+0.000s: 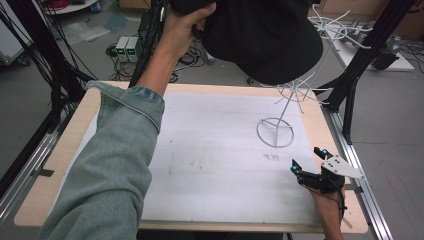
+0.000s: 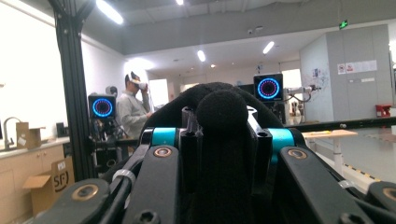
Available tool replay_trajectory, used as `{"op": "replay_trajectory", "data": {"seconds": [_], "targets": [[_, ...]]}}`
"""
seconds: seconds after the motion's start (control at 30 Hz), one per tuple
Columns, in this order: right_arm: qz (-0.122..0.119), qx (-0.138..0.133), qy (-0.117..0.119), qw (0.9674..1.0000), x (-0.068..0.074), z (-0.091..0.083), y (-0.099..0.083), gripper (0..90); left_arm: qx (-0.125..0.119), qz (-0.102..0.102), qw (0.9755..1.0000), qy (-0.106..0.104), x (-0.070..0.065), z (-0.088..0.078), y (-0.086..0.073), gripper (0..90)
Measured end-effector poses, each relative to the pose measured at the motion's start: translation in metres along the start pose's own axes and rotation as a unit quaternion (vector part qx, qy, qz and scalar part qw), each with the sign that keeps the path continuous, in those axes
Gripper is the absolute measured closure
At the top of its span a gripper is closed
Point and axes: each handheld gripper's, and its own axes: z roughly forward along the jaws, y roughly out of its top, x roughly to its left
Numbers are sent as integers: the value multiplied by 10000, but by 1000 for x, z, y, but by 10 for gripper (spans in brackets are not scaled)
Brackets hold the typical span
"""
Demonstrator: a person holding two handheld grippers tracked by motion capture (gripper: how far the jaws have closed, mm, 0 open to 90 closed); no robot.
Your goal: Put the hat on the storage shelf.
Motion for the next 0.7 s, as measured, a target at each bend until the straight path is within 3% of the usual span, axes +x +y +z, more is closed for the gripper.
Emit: {"op": "replay_trajectory", "data": {"seconds": [0.3,0.47,0.7], "targets": [[-16,22,17,10000,1,0,0,109,159,-160,9996,182,5,1,-18,724],[-36,25,13,10000,1,0,0,108,479,-189,9984,251,6,0,-23,718],[-49,45,20,10000,1,0,0,109,931,-162,9949,359,3,3,-27,710]]}}
